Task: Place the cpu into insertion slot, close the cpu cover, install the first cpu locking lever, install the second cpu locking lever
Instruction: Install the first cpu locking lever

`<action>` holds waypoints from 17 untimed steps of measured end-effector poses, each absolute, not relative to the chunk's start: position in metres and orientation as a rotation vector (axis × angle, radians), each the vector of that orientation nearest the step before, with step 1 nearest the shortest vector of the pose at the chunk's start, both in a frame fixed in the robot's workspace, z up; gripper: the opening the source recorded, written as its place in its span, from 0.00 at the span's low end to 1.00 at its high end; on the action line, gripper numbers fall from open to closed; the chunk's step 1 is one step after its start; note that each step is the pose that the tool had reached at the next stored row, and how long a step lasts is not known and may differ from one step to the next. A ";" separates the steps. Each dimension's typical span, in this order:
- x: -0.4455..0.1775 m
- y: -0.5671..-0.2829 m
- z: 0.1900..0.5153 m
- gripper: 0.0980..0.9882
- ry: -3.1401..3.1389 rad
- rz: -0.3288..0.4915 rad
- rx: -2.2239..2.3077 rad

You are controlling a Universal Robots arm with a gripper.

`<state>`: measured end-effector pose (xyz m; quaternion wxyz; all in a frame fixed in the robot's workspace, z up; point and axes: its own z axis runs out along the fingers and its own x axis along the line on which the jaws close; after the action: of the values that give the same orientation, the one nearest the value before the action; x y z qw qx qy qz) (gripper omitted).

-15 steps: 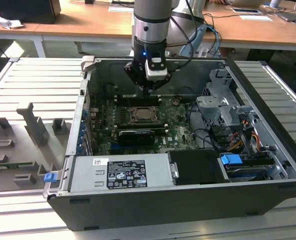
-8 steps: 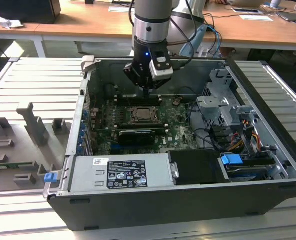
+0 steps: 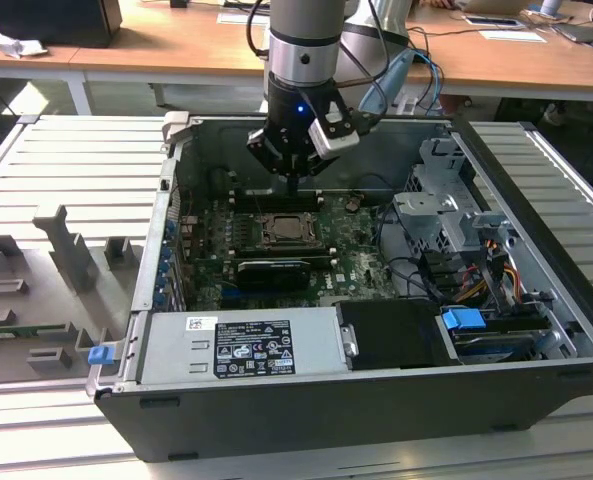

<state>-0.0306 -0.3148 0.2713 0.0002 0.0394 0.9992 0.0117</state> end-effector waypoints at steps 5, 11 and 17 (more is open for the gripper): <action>-0.031 -0.315 0.271 0.01 3.141 0.037 0.042; -0.043 -0.315 0.271 0.01 3.139 0.037 0.042; -0.057 -0.315 0.271 0.01 3.138 0.037 0.040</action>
<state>-0.0569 -0.3148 0.2709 0.0013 0.0127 0.9998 0.0117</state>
